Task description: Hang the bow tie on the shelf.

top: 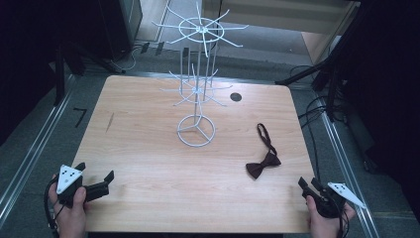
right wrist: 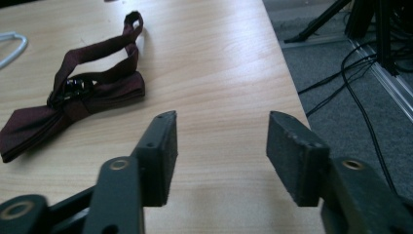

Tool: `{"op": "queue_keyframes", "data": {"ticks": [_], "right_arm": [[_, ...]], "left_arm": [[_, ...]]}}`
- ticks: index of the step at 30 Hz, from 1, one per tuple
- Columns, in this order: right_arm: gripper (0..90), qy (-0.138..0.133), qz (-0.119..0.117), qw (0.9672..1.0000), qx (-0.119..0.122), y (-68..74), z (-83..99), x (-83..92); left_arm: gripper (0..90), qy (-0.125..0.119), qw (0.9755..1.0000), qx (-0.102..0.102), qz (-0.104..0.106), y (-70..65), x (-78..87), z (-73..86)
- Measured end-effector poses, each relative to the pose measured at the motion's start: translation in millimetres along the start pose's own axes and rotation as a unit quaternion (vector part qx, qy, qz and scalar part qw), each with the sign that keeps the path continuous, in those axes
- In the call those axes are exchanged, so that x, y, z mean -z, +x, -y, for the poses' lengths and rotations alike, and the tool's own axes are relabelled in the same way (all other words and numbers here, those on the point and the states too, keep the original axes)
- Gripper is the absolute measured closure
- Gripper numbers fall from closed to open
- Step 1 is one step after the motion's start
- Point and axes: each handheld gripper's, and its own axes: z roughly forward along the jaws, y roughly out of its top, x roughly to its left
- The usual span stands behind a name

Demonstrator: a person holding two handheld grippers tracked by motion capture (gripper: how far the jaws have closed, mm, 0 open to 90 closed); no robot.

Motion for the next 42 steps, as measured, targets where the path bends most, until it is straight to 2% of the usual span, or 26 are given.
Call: {"op": "queue_keyframes", "data": {"ticks": [2, 4, 7, 10, 14, 16, 17, 19, 22, 24, 29, 33, 36, 39, 42], "right_arm": [[49.1, 0.004, 0.008, 0.9999, 0.009, 1.5, -1.7, 0.1], [49.8, 0.014, 0.008, 0.9998, 0.008, 5.4, -6.5, 0.9], [53.7, 0.008, 0.007, 0.9998, 0.016, 10.9, -15.2, 0.9], [55.6, 0.011, 0.027, 0.9985, 0.047, 19.9, -24.8, -2.1], [61.0, 0.017, -0.004, 0.9980, 0.061, 30.3, -37.7, -8.1], [66.8, 0.024, -0.017, 0.9972, 0.069, 34.1, -44.3, -12.5], [70.0, 0.031, -0.022, 0.9964, 0.076, 35.2, -48.0, -15.0], [70.9, 0.044, -0.013, 0.9950, 0.088, 39.4, -53.4, -20.2], [71.7, 0.059, -0.029, 0.9943, 0.084, 45.0, -59.4, -28.4], [70.7, 0.072, -0.030, 0.9927, 0.092, 48.9, -63.0, -35.3], [72.3, 0.128, -0.050, 0.9860, 0.095, 56.9, -74.2, -53.5], [72.3, 0.170, -0.049, 0.9796, 0.095, 63.4, -87.9, -67.8], [71.6, 0.198, -0.040, 0.9742, 0.100, 70.4, -99.1, -77.2], [70.5, 0.223, -0.028, 0.9680, 0.111, 77.7, -109.9, -87.0], [69.4, 0.257, -0.022, 0.9593, 0.115, 83.5, -120.6, -96.7]], "left_arm": [[0.1, 0.004, 1.0000, 0.005, 0.001, 0.2, -0.7, -0.3], [0.1, 0.002, 1.0000, 0.006, 0.003, 0.5, -0.8, -0.3], [0.1, 0.000, 1.0000, 0.005, 0.004, -0.2, -0.3, 0.1], [0.1, 0.005, 0.9999, -0.014, 0.001, -4.5, -1.1, -0.1], [0.1, 0.013, 0.9993, -0.035, -0.003, -8.9, -2.7, -0.4], [0.2, 0.012, 0.9991, -0.041, 0.001, -9.3, -2.5, -0.3], [0.1, 0.010, 0.9991, -0.040, 0.003, -9.3, -2.2, -0.1], [0.2, 0.004, 0.9993, -0.037, 0.003, -8.4, -0.9, 0.5], [0.1, 0.005, 0.9996, -0.024, 0.010, -5.8, -0.4, 0.5], [0.1, 0.004, 0.9997, -0.019, 0.014, -4.7, -0.1, 0.6], [0.1, 0.012, 0.9995, -0.026, 0.015, -5.2, -0.8, 0.3], [0.1, 0.014, 0.9995, -0.023, 0.016, -4.9, -1.1, 0.2], [0.2, 0.014, 0.9995, -0.023, 0.018, -4.6, -1.2, 0.1], [0.1, 0.014, 0.9994, -0.023, 0.020, -4.6, -1.5, 0.2], [0.1, 0.017, 0.9993, -0.024, 0.023, -4.2, -2.2, -0.2]]}}
